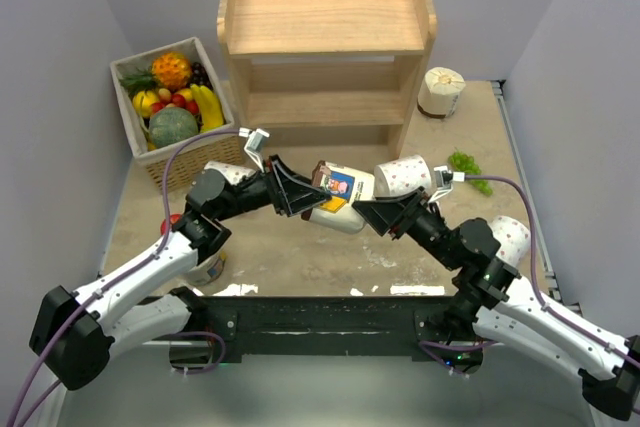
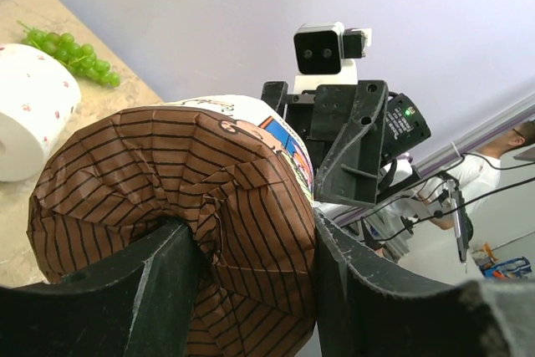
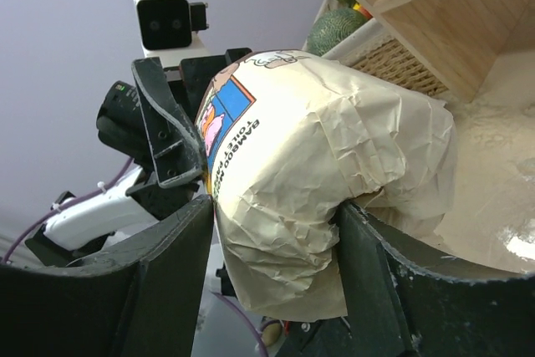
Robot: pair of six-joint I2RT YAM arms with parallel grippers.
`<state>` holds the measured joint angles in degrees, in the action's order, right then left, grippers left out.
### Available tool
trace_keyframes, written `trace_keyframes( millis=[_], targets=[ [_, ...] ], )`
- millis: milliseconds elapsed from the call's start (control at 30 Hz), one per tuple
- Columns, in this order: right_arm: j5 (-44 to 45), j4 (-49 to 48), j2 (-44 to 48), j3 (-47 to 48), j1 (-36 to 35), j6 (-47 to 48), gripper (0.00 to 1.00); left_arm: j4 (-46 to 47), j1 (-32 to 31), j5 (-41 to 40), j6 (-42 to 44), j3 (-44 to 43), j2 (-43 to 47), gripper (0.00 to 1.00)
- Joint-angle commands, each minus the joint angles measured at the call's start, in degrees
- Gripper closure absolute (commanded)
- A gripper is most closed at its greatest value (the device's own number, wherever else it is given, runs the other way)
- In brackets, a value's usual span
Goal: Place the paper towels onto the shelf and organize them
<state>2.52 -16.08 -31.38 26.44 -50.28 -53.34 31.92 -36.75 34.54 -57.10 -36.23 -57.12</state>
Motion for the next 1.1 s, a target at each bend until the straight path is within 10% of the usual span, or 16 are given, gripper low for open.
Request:
trace_keyframes(
  millis=[0, 267, 633, 1067],
  targets=[
    [1.17, -7.12, 0.18, 0.89, -0.25, 1.66, 0.43, 8.41, -0.07, 1.76, -2.05, 1.59, 0.34, 0.43],
    [-1.82, -2.74, -1.67, 8.53, -0.17, 9.73, 0.59, 7.64, -0.07, 0.18, 0.05, 4.06, 4.3, 0.34],
    [-1.04, 12.52, -1.58, 16.62, -0.17, 24.67, 0.68, -18.46, 0.02, -9.13, 14.64, -6.65, 7.55, 0.07],
    [11.8, 34.18, -21.94, 52.47, -0.08, 59.21, 0.64, -48.08, 0.01, -34.35, 43.36, -21.52, 11.77, 0.03]
  ],
)
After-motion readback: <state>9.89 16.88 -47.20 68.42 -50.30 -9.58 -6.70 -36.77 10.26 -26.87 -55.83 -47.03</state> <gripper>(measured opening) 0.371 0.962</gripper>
